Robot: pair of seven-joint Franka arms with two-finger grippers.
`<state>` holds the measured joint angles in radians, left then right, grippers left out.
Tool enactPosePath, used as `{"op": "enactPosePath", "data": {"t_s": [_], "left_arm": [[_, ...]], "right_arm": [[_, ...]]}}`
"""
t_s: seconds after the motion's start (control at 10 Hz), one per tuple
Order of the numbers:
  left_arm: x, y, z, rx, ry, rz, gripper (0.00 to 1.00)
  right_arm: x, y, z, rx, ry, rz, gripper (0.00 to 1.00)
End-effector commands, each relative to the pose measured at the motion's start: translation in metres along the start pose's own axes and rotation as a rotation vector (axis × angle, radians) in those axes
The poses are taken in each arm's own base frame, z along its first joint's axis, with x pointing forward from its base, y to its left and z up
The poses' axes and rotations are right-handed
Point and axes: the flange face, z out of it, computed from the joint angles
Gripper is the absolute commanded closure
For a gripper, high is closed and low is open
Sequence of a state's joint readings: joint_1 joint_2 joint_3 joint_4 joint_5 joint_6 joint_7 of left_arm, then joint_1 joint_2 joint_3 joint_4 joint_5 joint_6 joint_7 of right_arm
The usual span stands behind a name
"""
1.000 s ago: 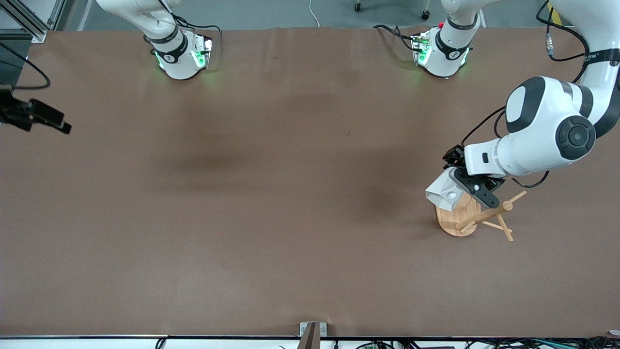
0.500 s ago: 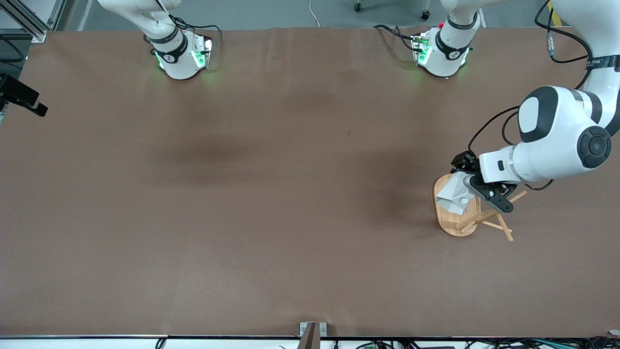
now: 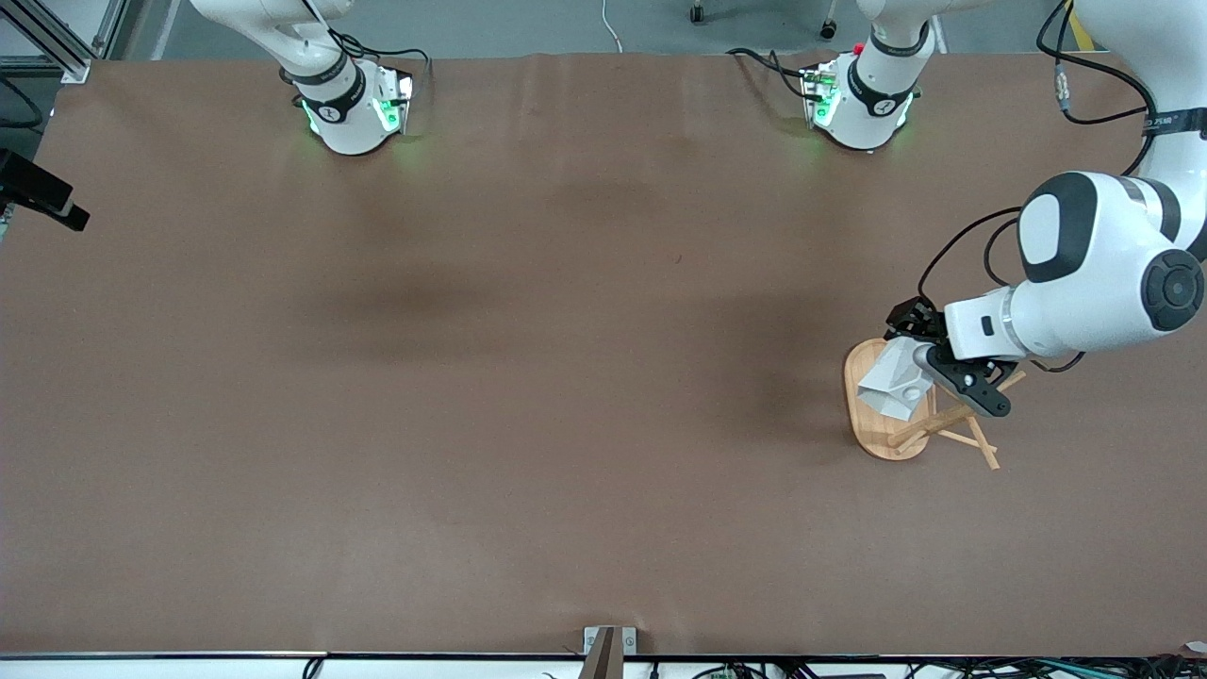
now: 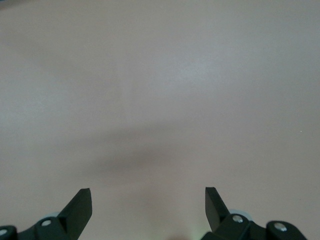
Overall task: Hang cup on rack
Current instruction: 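Lower the cup onto a rack peg and open the left gripper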
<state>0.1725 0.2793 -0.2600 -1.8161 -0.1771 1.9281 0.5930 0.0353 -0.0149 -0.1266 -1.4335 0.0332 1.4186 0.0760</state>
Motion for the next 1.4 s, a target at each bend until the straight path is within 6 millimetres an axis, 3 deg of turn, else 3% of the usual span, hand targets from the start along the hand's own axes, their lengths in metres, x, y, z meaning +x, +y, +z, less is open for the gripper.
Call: {"op": "enactPosePath", "data": {"t_s": [0.0,0.5,0.6,0.7,0.8,0.9,1.3], "left_arm": [[-0.008,-0.002,0.014,-0.012,-0.007,-0.005,1.00],[-0.028,-0.028,0.024,-0.076,0.002,-0.095,0.98],[-0.028,-0.027,0.024,-0.078,-0.001,-0.106,0.87],[-0.030,-0.026,0.027,-0.097,-0.026,-0.107,0.42],[-0.034,-0.026,0.026,-0.108,-0.039,-0.112,0.07],[-0.040,-0.032,0.017,-0.115,-0.041,-0.134,0.00],[-0.043,-0.026,-0.025,-0.055,0.000,-0.240,0.00]], "right_arm": [[0.001,0.001,-0.004,-0.017,0.005,0.008,0.00],[0.001,0.001,-0.004,-0.017,0.005,0.010,0.00],[0.001,0.001,-0.004,-0.017,0.005,0.010,0.00],[0.002,0.002,-0.004,-0.017,0.005,0.010,0.00],[0.002,0.002,-0.004,-0.017,0.005,0.011,0.00],[0.002,0.002,-0.004,-0.017,0.005,0.010,0.00],[0.002,0.002,-0.003,-0.017,0.003,0.011,0.00]]}}
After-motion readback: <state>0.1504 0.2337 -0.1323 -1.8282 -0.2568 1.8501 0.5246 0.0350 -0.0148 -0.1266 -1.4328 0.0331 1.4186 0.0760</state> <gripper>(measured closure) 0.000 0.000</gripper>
